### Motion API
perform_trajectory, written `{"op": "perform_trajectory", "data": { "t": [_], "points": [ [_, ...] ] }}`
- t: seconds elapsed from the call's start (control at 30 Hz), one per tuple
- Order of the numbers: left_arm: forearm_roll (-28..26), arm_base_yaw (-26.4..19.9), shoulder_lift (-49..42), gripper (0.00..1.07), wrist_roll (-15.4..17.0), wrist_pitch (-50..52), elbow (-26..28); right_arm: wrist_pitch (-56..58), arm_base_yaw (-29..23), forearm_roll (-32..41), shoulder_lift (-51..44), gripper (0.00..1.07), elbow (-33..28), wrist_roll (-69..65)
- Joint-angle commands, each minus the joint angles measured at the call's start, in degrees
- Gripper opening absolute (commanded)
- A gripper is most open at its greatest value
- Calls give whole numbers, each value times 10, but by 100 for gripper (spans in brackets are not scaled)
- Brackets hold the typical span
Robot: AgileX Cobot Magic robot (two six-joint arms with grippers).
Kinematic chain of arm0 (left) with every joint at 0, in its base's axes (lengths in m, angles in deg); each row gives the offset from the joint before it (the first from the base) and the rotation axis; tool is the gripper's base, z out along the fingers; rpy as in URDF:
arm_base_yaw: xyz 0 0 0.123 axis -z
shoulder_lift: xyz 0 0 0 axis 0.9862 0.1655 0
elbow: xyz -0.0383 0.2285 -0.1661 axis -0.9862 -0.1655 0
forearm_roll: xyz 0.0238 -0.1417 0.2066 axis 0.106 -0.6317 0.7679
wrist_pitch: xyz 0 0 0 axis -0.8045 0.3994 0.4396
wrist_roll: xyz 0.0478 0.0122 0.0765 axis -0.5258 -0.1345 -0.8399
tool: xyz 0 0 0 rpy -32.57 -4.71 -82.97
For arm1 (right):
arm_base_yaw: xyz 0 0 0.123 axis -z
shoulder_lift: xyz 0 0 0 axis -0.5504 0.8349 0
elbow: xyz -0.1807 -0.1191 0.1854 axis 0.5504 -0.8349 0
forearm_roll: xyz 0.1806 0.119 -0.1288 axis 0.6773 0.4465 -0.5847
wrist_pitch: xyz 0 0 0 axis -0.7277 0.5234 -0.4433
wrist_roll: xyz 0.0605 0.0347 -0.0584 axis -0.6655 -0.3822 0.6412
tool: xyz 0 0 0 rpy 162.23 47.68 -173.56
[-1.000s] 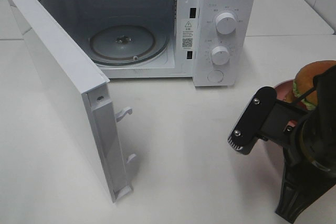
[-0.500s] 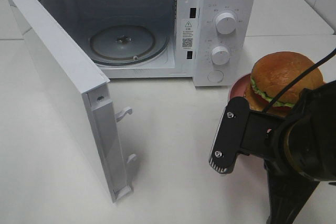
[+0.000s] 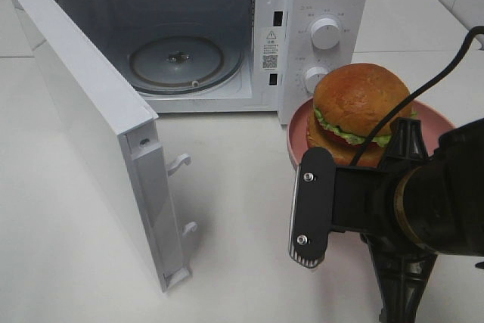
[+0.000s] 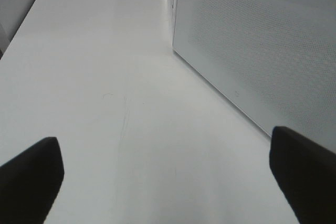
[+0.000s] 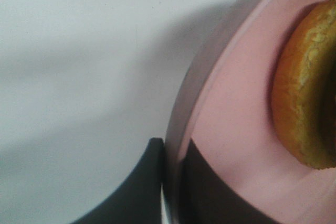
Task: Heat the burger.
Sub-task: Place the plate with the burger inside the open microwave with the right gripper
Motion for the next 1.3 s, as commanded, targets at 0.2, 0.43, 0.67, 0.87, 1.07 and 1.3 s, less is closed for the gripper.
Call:
{"op": "perform_trajectory", "data": {
  "t": [0.2, 0.43, 0.67, 0.87, 1.07, 1.3],
  "points": [
    [-2, -1, -10, 100, -2, 1, -1, -37, -2, -37, -7, 0, -1, 95],
    [-2, -1, -10, 100, -2, 1, -1, -77, -2, -37, -7, 0, -1, 178],
    [-2, -1, -10, 100, -2, 1, -1, -111, -2, -37, -7, 0, -1, 223],
    [-2, -1, -10, 100, -2, 1, -1, -123, -2, -37, -7, 0, -1, 252],
    [-2, -1, -10, 100, -2, 1, -1, -123, -2, -29, -7, 1, 1, 248],
    [-2, -1, -10, 100, -2, 1, -1, -147, 9, -9, -7, 0, 1, 286]
  ]
}}
